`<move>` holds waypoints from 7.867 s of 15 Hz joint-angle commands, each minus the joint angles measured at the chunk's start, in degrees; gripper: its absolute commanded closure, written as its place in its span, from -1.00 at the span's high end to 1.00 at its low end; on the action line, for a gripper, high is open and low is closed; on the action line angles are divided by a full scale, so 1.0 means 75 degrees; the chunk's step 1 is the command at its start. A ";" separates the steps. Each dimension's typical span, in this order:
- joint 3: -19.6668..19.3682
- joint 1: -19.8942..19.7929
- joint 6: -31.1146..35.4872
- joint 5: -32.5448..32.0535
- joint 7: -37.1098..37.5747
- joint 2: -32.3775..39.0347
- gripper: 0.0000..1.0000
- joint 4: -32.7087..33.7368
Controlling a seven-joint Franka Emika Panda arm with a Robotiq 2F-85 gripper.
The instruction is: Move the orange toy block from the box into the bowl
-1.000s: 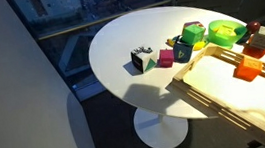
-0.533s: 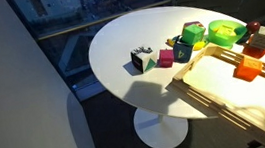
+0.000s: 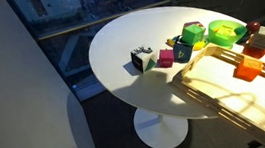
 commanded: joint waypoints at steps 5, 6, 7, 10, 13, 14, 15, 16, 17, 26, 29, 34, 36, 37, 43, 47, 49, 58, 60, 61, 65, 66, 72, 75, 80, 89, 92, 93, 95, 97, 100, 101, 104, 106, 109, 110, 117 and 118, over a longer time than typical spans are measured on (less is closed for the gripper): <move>-0.0274 -0.0208 0.0248 -0.0663 0.0082 0.1008 1.00 0.0138; -0.0323 -0.0217 0.0232 -0.0746 0.0049 0.1138 1.00 0.0159; -0.0361 -0.0226 0.0209 -0.0849 0.0026 0.1280 1.00 0.0174; -0.0478 -0.0219 0.0079 -0.1084 -0.0125 0.1627 1.00 0.0180; -0.0583 -0.0224 0.0059 -0.1344 -0.0174 0.1917 1.00 0.0122; -0.0618 -0.0224 0.0059 -0.1409 -0.0211 0.2001 1.00 0.0106; -0.0660 -0.0228 0.0076 -0.1439 -0.0298 0.2060 1.00 0.0067; -0.0704 -0.0233 0.0108 -0.1468 -0.0426 0.2117 1.00 0.0021; -0.0749 -0.0239 0.0158 -0.1446 -0.0629 0.2159 1.00 -0.0032; -0.0950 -0.0233 0.0395 -0.1326 -0.1695 0.2349 1.00 -0.0308; -0.0962 -0.0236 0.0404 -0.1326 -0.1751 0.2349 1.00 -0.0316; -0.0967 -0.0240 0.0546 -0.1377 -0.1809 0.2370 1.00 -0.0374; -0.0976 -0.0247 0.0660 -0.1416 -0.1896 0.2426 1.00 -0.0487; -0.0978 -0.0248 0.0762 -0.1437 -0.1918 0.2444 1.00 -0.0554; -0.0981 -0.0257 0.1855 -0.1447 -0.2392 0.2628 1.00 -0.1126; -0.0968 -0.0258 0.2503 -0.1396 -0.2795 0.2660 1.00 -0.1494; -0.0971 -0.0270 0.2678 -0.1359 -0.2978 0.2644 1.00 -0.1625; -0.1007 -0.0314 0.3239 -0.1489 -0.3685 0.2818 1.00 -0.2002; -0.1019 -0.0320 0.3395 -0.1563 -0.3764 0.2883 1.00 -0.2055; -0.1023 -0.0325 0.3456 -0.1584 -0.3808 0.2921 1.00 -0.2072; -0.1073 -0.0365 0.3592 -0.1846 -0.3841 0.2935 1.00 -0.2188; -0.1080 -0.0369 0.3621 -0.1922 -0.3830 0.2930 1.00 -0.2216; -0.1081 -0.0329 0.3893 -0.2302 -0.3695 0.2931 1.00 -0.2401; -0.1077 -0.0306 0.4064 -0.2474 -0.3601 0.2946 1.00 -0.2463; -0.1071 -0.0264 0.4266 -0.2765 -0.3443 0.2899 1.00 -0.2567; -0.1049 -0.0202 0.4539 -0.3150 -0.3236 0.2756 1.00 -0.2744; -0.1023 -0.0188 0.4535 -0.3062 -0.3287 0.2593 1.00 -0.2825; -0.1007 -0.0184 0.4499 -0.3032 -0.3297 0.2524 1.00 -0.2855; -0.0996 -0.0178 0.4480 -0.3041 -0.3287 0.2383 1.00 -0.2928; -0.0997 -0.0172 0.4469 -0.3086 -0.3241 0.2301 1.00 -0.2969; -0.1000 -0.0180 0.4461 -0.3167 -0.3155 0.2257 1.00 -0.3000; -0.0999 -0.0181 0.4452 -0.3194 -0.3121 0.2249 1.00 -0.3004; -0.1003 -0.0178 0.4469 -0.3339 -0.2942 0.2323 1.00 -0.2975; -0.1009 -0.0179 0.4467 -0.3467 -0.2807 0.2354 1.00 -0.2956; -0.1008 -0.0176 0.4465 -0.3643 -0.2609 0.2401 1.00 -0.2933; -0.1006 -0.0174 0.4469 -0.3681 -0.2563 0.2415 1.00 -0.2928; -0.1005 -0.0163 0.4511 -0.3852 -0.2376 0.2504 1.00 -0.2948; -0.1002 -0.0158 0.4511 -0.3837 -0.2388 0.2510 1.00 -0.2958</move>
